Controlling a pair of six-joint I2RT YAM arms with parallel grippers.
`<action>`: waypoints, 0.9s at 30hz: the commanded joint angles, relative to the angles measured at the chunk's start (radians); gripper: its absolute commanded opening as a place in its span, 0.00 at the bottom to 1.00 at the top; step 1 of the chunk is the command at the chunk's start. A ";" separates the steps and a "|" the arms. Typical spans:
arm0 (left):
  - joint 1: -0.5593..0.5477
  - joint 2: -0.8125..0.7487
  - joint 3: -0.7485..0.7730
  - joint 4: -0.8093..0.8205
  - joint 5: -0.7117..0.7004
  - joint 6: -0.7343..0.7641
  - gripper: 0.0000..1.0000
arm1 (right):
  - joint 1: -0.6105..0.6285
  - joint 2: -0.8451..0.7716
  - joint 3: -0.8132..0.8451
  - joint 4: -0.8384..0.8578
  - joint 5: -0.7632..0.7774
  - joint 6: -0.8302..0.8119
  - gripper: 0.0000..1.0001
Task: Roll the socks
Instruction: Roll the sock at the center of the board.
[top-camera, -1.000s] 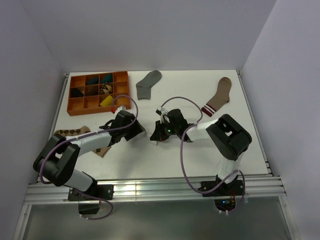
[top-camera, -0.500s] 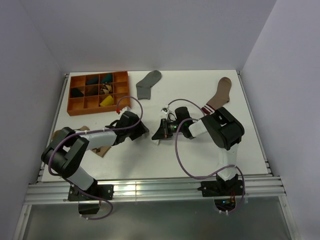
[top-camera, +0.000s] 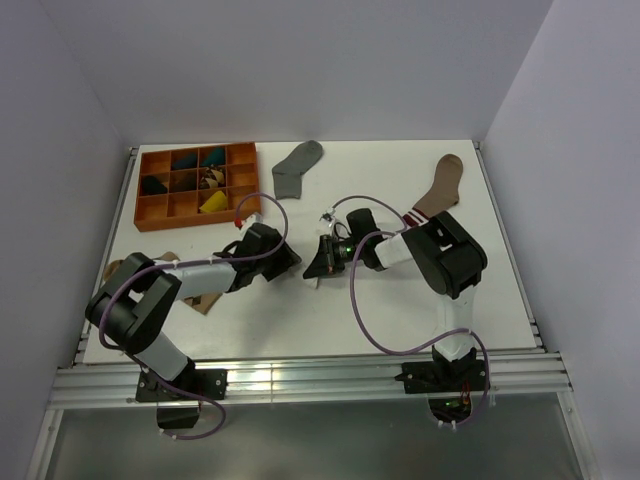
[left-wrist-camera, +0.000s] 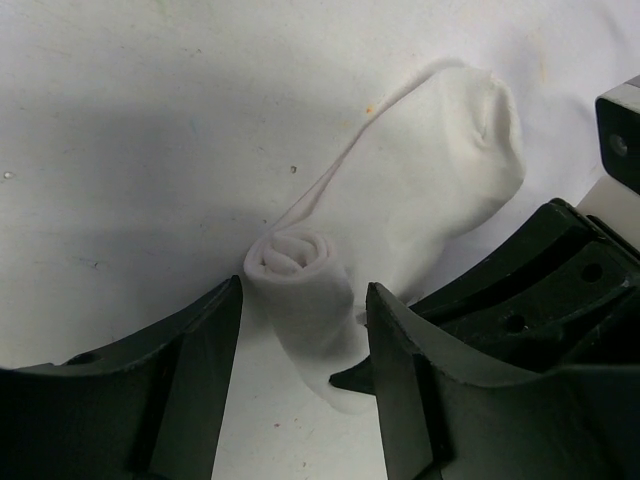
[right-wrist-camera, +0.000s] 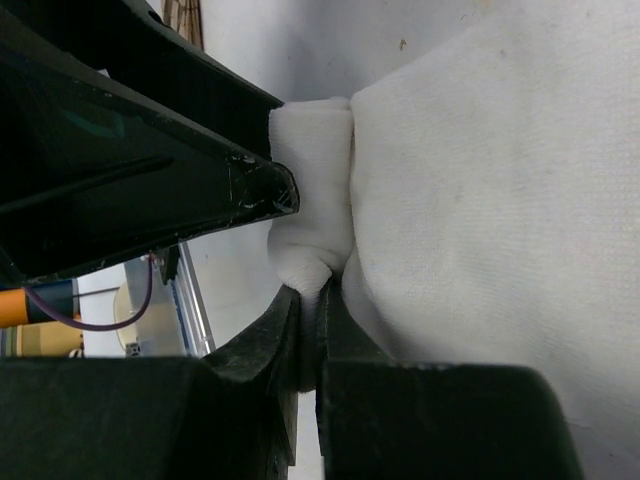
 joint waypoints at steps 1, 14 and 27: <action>-0.008 0.009 -0.017 -0.008 -0.020 -0.014 0.59 | -0.003 0.045 0.025 -0.113 0.060 -0.050 0.00; -0.008 0.052 -0.015 -0.042 -0.030 -0.020 0.39 | -0.003 0.058 0.066 -0.180 0.078 -0.078 0.00; -0.008 0.086 0.074 -0.131 -0.016 0.093 0.04 | 0.066 -0.280 0.024 -0.387 0.397 -0.314 0.52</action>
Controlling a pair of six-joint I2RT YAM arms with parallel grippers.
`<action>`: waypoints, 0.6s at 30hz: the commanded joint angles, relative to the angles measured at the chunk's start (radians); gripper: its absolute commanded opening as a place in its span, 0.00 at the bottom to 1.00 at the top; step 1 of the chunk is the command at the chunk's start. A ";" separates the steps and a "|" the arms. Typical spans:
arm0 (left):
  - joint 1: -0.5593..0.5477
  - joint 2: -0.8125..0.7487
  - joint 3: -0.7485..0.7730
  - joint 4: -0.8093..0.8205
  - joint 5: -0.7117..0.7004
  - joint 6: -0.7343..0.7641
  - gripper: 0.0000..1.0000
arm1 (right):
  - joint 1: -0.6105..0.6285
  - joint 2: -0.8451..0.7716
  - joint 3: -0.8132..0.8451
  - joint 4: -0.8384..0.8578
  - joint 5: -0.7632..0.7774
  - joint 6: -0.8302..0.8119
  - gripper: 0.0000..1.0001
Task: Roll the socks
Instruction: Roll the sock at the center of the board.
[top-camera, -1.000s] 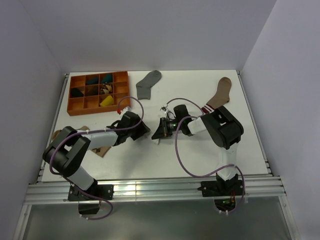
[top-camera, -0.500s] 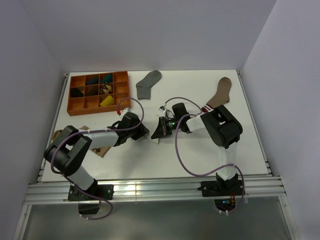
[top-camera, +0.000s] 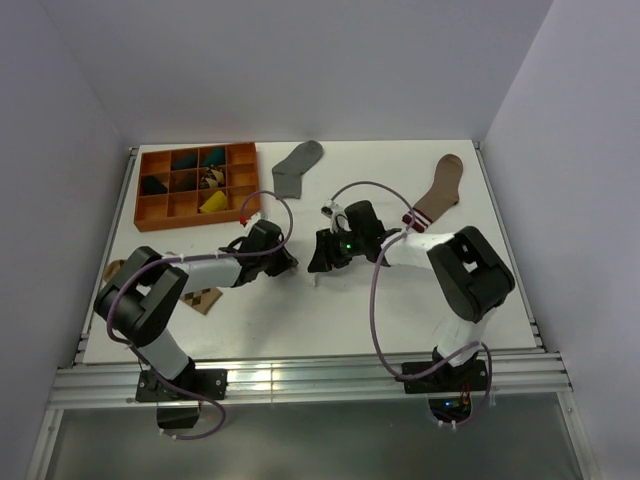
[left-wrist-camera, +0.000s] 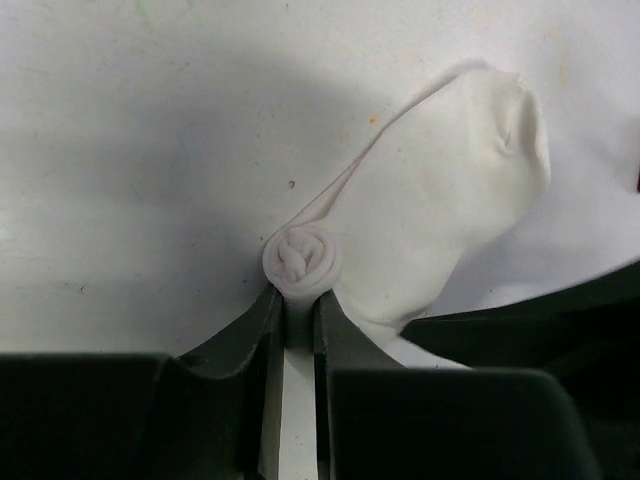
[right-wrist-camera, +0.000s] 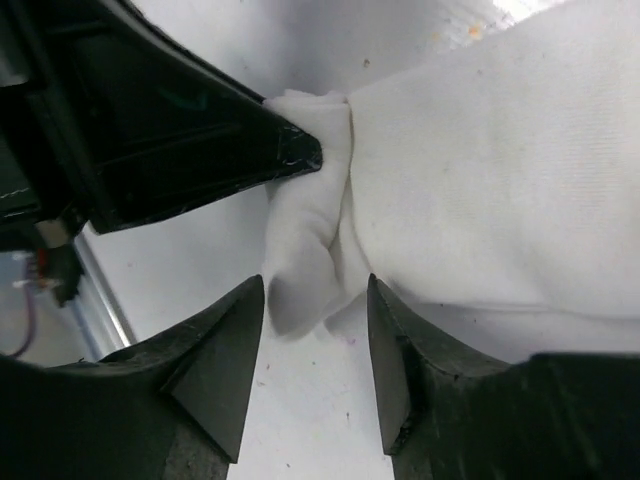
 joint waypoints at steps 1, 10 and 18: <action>-0.004 0.040 0.039 -0.119 -0.011 0.093 0.03 | 0.047 -0.112 -0.021 -0.070 0.193 -0.120 0.54; -0.002 0.057 0.128 -0.261 -0.002 0.176 0.03 | 0.285 -0.306 -0.127 0.043 0.693 -0.284 0.56; -0.001 0.081 0.157 -0.284 0.027 0.187 0.02 | 0.458 -0.302 -0.159 0.129 0.904 -0.389 0.52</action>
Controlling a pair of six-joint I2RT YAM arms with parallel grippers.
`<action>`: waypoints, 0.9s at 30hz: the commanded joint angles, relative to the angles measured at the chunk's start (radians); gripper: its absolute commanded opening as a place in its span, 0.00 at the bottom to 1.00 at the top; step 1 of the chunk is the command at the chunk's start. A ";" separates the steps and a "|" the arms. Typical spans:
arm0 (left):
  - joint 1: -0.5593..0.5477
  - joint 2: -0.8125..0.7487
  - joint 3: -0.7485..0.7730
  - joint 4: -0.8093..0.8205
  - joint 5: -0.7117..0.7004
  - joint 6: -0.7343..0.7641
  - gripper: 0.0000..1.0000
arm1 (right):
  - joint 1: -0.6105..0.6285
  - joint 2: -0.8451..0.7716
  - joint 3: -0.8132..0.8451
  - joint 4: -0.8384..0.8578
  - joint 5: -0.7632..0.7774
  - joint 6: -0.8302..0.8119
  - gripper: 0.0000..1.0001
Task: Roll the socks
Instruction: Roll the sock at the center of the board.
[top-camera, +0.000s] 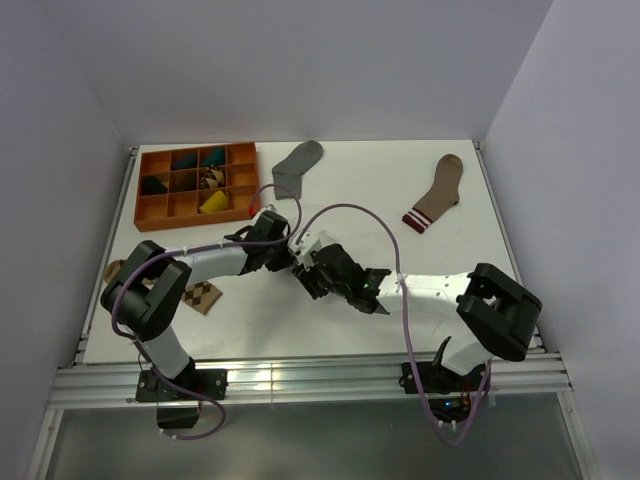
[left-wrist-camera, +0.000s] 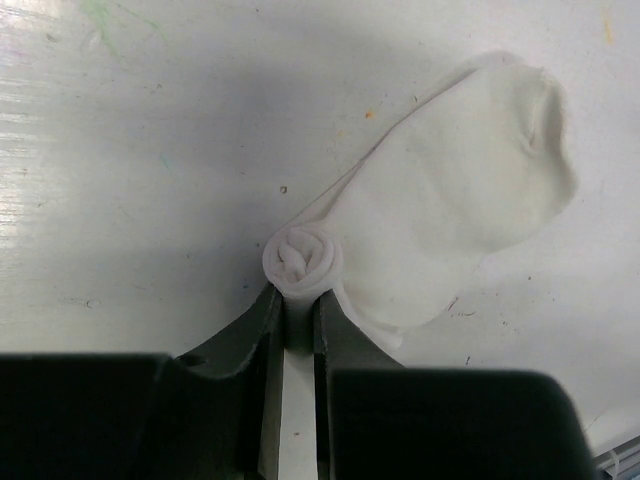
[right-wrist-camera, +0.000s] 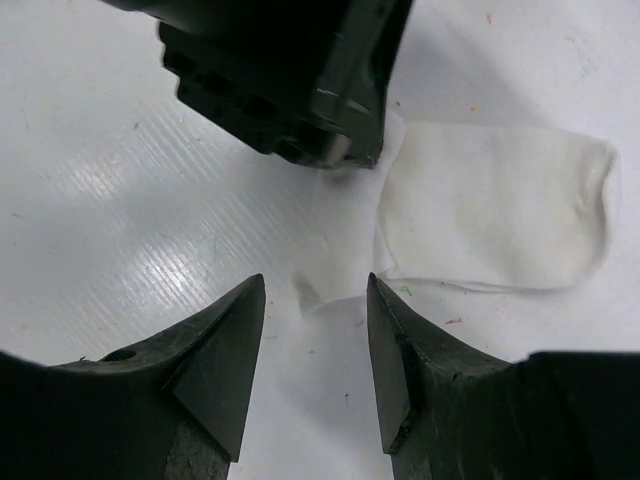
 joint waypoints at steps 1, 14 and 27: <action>-0.001 0.038 0.011 -0.085 0.015 0.043 0.02 | 0.059 0.013 0.013 0.079 0.154 -0.070 0.52; 0.004 0.033 0.008 -0.084 0.031 0.047 0.02 | 0.125 0.184 0.085 0.111 0.312 -0.109 0.55; 0.004 0.033 -0.003 -0.065 0.049 0.046 0.02 | 0.125 0.283 0.127 0.085 0.332 -0.103 0.58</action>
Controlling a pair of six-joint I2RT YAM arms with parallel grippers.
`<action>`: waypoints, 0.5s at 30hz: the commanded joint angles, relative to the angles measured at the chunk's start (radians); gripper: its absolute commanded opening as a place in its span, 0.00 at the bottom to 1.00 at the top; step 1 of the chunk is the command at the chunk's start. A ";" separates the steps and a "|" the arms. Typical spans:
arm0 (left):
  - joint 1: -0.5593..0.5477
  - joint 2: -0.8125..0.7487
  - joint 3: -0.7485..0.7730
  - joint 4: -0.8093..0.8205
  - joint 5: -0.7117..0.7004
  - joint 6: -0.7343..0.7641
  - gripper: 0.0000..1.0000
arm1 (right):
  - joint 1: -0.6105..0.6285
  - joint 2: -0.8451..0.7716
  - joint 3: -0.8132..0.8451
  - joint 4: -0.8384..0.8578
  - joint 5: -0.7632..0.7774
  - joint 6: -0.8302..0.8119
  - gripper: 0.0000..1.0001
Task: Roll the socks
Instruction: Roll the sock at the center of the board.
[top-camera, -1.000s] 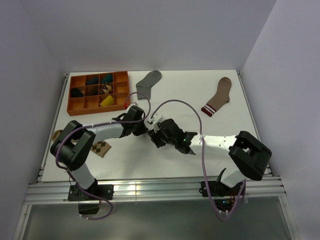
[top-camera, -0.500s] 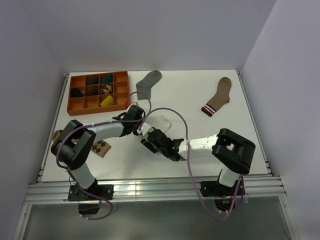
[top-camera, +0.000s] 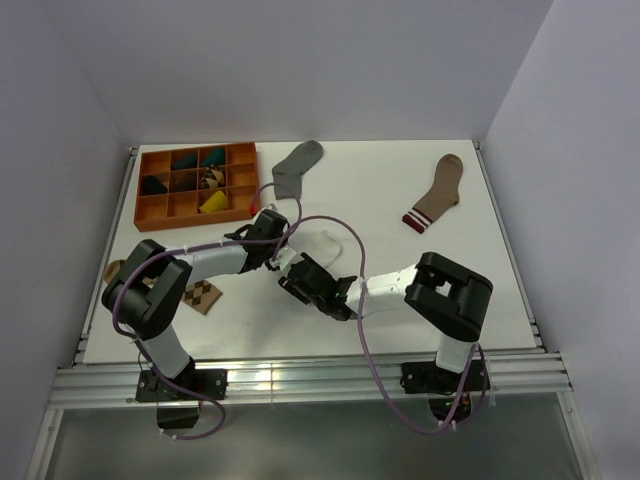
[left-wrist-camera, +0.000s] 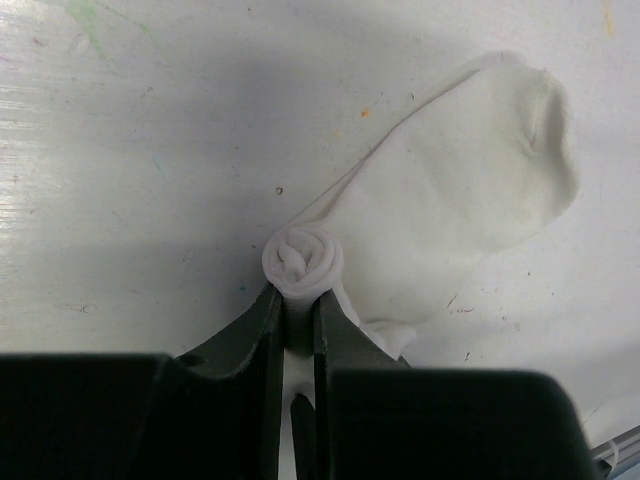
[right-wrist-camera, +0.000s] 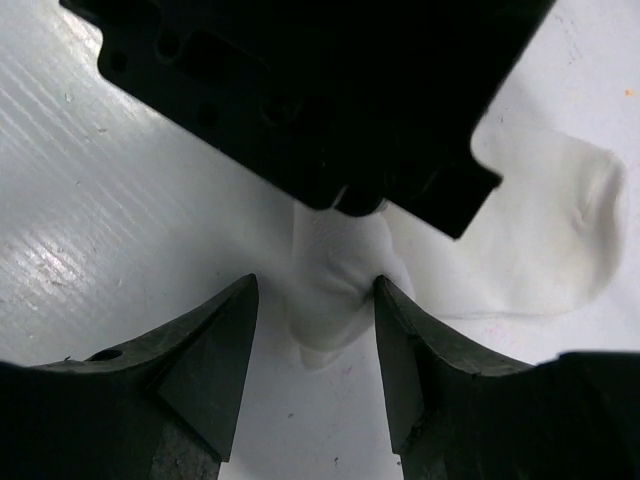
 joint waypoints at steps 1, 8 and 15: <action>-0.004 0.023 -0.017 -0.052 0.018 0.029 0.02 | 0.003 0.029 0.043 0.021 0.018 0.002 0.58; -0.004 0.022 -0.015 -0.044 0.036 0.034 0.01 | -0.005 0.072 0.065 -0.005 0.012 0.019 0.43; 0.000 0.012 -0.018 -0.046 0.032 0.032 0.04 | -0.045 0.052 0.055 -0.066 -0.075 0.060 0.00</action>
